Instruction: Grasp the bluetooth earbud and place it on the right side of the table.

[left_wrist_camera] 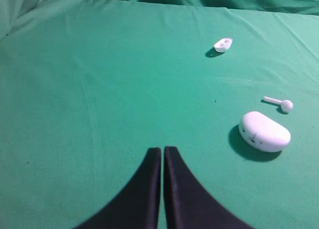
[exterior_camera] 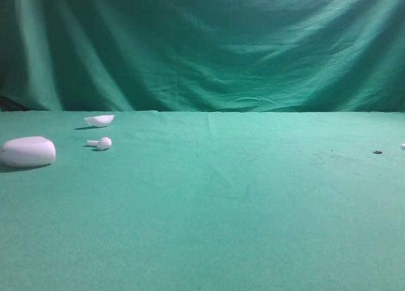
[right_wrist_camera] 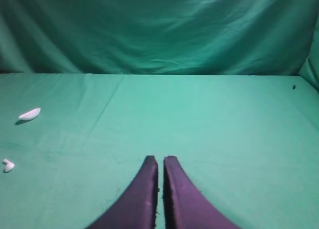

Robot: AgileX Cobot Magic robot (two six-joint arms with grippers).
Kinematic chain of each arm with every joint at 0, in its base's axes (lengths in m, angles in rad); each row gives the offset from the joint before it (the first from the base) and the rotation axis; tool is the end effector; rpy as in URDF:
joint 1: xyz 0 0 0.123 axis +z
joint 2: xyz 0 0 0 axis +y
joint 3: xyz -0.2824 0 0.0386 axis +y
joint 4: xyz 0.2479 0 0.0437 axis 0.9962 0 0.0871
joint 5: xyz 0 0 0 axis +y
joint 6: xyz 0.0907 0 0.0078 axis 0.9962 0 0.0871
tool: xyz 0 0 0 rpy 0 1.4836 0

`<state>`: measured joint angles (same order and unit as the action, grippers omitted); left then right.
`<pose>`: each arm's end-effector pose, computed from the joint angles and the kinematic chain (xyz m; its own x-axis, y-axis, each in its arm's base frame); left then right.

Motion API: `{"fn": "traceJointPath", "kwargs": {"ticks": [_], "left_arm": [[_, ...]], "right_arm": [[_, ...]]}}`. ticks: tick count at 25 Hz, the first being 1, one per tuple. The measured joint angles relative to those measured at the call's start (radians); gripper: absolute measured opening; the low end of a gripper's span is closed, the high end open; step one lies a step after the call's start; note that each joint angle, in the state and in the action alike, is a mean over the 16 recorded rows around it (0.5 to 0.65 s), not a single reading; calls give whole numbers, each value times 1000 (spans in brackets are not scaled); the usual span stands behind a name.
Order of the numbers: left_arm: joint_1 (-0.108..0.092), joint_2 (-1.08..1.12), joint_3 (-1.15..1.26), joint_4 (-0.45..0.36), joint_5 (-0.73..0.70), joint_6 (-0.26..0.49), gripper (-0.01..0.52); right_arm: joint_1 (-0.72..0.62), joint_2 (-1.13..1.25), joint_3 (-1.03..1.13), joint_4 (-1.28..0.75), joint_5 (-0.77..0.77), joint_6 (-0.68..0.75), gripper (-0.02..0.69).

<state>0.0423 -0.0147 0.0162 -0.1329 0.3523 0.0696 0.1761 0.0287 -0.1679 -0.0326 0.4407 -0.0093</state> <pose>0.0529 -0.0019 0.1769 -0.2602 -0.0662 -0.9633 -0.0125 0.9978 -0.0652 0.0467 0.0070 0.2279 -0.2027 -0.0755 -0.9763 -0.1698 0.9846 -0.0408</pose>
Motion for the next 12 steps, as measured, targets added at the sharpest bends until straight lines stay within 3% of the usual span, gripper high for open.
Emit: {"fn": "traceJointPath", "kwargs": {"ticks": [12], "left_arm": [[0, 0, 0, 0, 0, 0, 0]], "right_arm": [[-29, -41, 184, -7, -54, 43, 0]]}}
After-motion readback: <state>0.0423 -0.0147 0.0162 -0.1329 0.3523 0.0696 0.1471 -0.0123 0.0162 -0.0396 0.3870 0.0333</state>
